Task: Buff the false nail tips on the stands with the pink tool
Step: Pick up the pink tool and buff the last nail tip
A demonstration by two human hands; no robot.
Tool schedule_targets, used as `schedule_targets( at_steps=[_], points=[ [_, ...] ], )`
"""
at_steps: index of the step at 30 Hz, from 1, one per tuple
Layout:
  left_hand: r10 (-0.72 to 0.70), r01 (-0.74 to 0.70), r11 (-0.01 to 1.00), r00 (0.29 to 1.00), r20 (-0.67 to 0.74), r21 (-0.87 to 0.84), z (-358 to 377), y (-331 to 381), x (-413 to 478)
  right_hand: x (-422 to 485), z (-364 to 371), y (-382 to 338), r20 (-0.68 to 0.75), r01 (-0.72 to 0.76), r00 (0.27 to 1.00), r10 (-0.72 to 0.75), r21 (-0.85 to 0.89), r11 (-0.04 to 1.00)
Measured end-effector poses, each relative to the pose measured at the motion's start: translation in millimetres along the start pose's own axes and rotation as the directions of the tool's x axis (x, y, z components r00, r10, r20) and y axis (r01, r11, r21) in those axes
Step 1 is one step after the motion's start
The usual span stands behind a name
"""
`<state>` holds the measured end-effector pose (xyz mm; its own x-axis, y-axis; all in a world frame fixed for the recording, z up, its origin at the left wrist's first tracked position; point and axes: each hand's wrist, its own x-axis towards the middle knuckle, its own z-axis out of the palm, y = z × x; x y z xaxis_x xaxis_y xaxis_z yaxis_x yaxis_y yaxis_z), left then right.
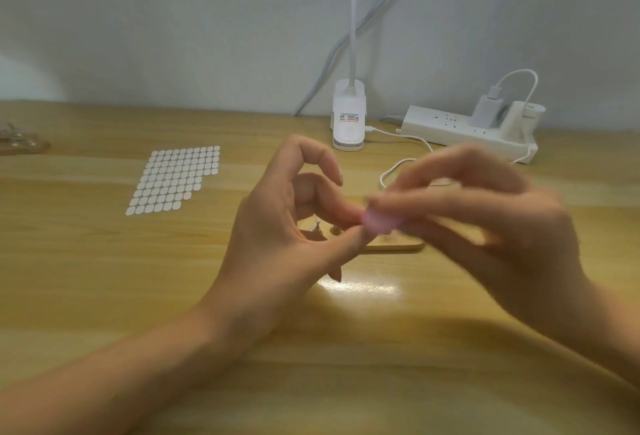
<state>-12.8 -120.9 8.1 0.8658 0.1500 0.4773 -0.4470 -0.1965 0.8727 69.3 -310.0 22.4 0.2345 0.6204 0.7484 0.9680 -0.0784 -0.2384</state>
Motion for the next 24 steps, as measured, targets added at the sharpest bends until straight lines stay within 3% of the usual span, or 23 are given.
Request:
schedule_targets(
  at_steps=[24],
  points=[
    [-0.026, 0.026, 1.0, 1.0, -0.001, 0.007, -3.1, -3.7, 2.4, -2.1, 3.4, 6.1, -0.014, -0.026, 1.0, 0.025, -0.027, 0.999]
  ],
)
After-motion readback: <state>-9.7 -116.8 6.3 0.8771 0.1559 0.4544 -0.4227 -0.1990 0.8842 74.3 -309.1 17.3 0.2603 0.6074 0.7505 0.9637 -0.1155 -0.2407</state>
